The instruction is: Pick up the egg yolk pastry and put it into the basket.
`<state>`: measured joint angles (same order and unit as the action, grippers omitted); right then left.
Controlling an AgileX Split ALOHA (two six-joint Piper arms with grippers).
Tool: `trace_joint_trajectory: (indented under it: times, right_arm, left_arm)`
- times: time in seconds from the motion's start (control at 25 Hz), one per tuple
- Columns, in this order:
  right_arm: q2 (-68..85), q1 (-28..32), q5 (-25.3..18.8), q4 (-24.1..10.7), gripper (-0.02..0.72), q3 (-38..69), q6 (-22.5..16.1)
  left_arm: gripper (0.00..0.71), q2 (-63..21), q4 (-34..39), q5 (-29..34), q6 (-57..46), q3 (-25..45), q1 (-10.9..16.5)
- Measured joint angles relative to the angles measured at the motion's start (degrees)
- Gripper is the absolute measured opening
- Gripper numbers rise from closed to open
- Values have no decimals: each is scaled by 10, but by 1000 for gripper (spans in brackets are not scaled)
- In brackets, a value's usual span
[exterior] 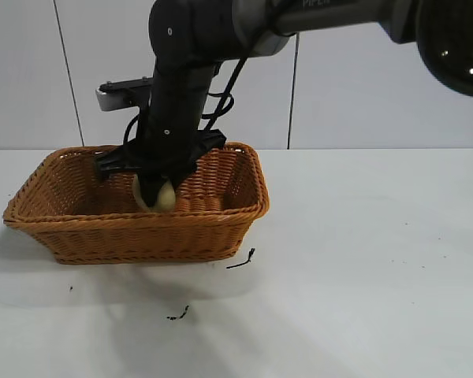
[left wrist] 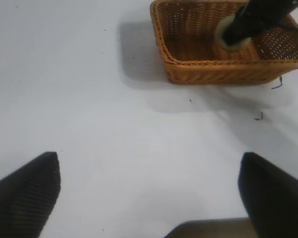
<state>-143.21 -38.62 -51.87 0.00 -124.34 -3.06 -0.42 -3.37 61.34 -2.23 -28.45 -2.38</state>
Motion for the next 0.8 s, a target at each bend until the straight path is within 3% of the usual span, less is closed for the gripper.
trace_joint_trajectory:
  times: [0.08,0.16,0.32,0.44,0.6,0.8]
  right_arm:
    - [-1,0,6,0,181,0,-1]
    - [0,0,11,0,251,-1,-1]
    - [0,0,-2,0,513,-1,-1]
    - [10,0,-16,0,640,-2,0]
    - [61,8,-31,0,677,-23,0]
    - [94,56,-87,0,678,-61,1]
  left_arm:
    - [695,0,0,0,0,0,0]
    - [695,0,0,0,0,0,0]
    - [695,0,0,0,0,0,0]
    - [695,0,0,0,0,0,0]
    - [695,0,0,0,0,0,0]
    - [695,0,0,0,0,0,0]
